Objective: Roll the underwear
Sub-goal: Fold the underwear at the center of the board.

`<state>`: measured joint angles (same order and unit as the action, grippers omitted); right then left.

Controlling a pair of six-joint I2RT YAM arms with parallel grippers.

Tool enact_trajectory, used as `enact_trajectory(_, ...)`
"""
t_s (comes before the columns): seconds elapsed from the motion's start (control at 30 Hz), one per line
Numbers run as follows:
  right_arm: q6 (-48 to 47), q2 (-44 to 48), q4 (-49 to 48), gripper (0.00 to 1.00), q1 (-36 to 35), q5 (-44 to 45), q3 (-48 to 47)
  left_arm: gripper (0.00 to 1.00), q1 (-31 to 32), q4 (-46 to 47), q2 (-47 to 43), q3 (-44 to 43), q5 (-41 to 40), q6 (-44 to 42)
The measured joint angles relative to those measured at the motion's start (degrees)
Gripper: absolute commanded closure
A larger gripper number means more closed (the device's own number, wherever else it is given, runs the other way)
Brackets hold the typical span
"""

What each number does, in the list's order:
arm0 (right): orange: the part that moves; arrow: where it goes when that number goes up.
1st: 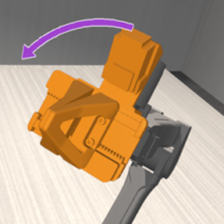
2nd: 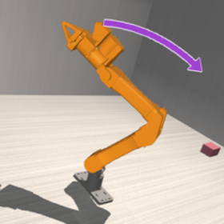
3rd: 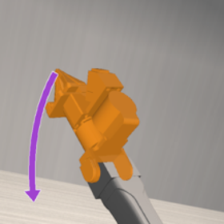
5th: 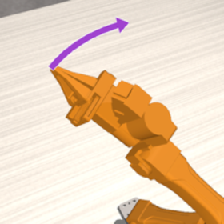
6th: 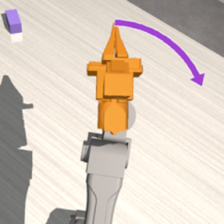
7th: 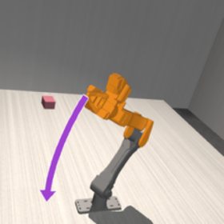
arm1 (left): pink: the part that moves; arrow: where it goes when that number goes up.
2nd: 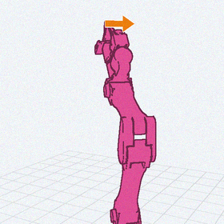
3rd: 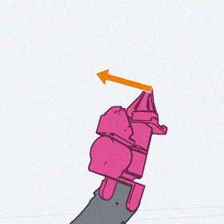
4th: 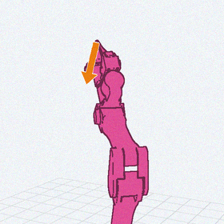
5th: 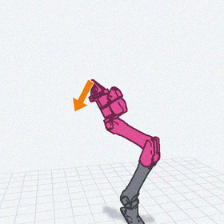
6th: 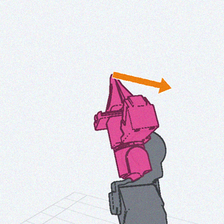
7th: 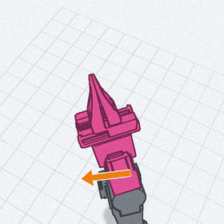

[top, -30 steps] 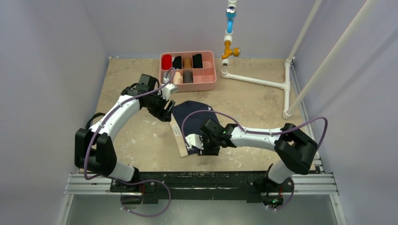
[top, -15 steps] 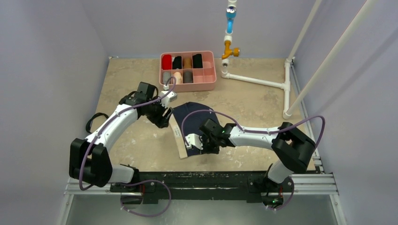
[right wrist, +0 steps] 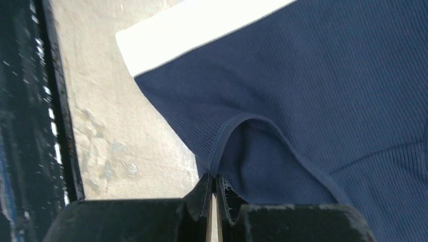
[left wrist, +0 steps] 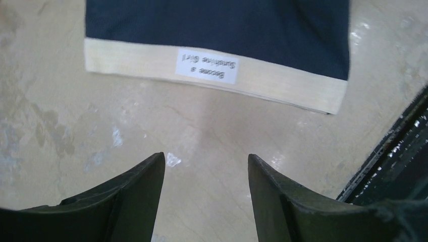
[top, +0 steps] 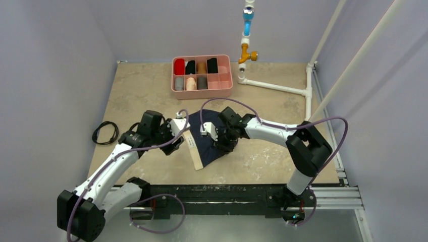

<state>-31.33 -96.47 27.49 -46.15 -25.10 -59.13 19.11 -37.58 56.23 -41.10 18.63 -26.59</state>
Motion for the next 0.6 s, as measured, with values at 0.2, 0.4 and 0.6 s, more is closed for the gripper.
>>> enact_trajectory(0.2, 0.79, -6.38, 3.85, 1.0, 3.89, -7.82, -7.15, 0.4, 13.29, 2.56, -2.67, 3.61, -2.19, -2.19)
enact_trajectory(0.4, 0.87, -9.05, 6.91, 1.0, 7.39, -13.03, -9.53, 0.41, 22.67, 4.42, 0.9, 3.58, -4.55, -2.78)
enact_trajectory(0.6, 0.72, -10.43, 8.98, 1.0, 9.7, -16.26, -10.21, 0.48, 32.94, 4.7, 9.01, 2.16, -8.13, -2.99)
